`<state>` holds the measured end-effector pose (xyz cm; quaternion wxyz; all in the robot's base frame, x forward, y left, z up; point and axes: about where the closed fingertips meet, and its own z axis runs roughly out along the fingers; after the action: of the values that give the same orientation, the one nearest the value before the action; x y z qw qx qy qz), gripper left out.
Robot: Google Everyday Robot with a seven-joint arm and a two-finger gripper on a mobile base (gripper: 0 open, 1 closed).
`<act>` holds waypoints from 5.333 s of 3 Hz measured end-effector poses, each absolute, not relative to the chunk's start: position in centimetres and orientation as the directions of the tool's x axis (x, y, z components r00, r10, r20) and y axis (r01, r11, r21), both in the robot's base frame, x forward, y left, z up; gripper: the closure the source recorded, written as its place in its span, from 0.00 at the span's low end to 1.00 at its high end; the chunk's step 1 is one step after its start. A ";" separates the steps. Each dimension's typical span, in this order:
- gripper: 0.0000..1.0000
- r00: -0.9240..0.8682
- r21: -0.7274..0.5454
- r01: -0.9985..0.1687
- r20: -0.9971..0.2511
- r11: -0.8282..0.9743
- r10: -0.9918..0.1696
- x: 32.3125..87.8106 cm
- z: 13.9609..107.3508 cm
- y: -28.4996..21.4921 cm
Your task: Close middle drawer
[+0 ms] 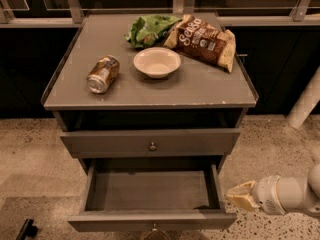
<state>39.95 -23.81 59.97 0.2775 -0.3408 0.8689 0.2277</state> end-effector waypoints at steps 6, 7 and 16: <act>1.00 -0.792 0.532 -0.566 -0.563 0.629 -0.236 37.9 42.3 -20.5; 1.00 -0.764 0.486 -0.583 -0.601 0.651 -0.235 40.1 42.0 -20.3; 1.00 -0.658 0.258 -0.487 -0.737 0.835 -0.156 48.5 45.4 -21.6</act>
Offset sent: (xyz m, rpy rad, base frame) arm -0.0016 0.0098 -0.0440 0.0668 0.0679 0.0006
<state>48.55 -21.56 45.36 0.3716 -0.1820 0.8827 0.2228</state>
